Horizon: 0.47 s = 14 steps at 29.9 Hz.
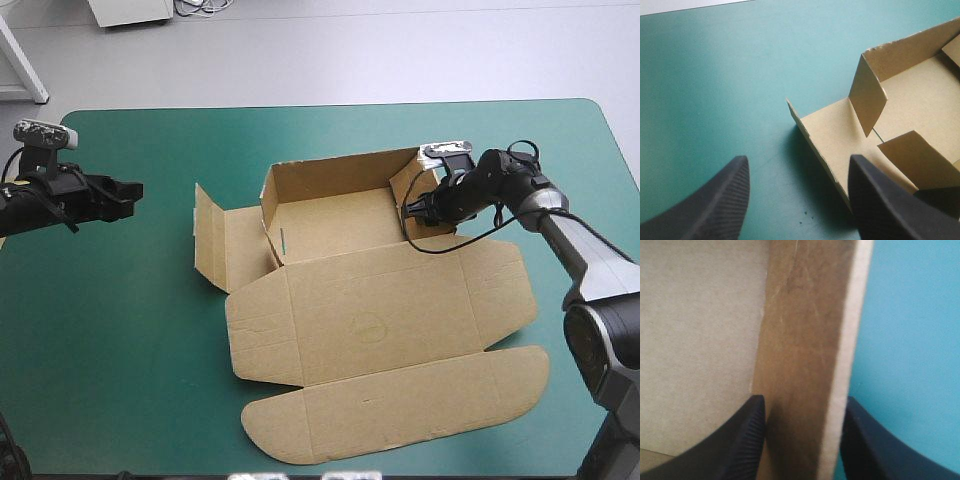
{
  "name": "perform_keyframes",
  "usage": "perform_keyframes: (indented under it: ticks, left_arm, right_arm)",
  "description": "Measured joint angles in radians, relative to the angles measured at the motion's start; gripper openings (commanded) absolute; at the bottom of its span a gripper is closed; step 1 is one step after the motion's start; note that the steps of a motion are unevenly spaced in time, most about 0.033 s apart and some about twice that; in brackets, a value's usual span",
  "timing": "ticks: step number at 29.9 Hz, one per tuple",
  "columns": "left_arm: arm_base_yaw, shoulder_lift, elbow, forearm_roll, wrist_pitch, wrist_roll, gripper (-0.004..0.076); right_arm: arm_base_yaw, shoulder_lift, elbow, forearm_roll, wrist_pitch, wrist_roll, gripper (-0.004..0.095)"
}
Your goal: Fold the box
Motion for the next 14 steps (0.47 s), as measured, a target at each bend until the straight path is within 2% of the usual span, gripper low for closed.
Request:
perform_keyframes:
  ticks: [2,5,14]
  left_arm:
    - [0.000,0.000,0.000,-0.003,0.002,0.000,0.0419]
    - [0.000,0.000,0.000,-0.015,0.007,0.000,0.0419]
    - [0.000,0.000,0.000,-0.053,0.016,0.001,0.0419]
  right_arm:
    - [0.000,0.001,-0.004,-0.018,0.008,0.017,0.0127]
    - [0.000,0.002,-0.006,-0.039,0.010,0.026,0.0002]
    - [0.000,0.005,-0.017,-0.069,0.023,0.083,0.0001]
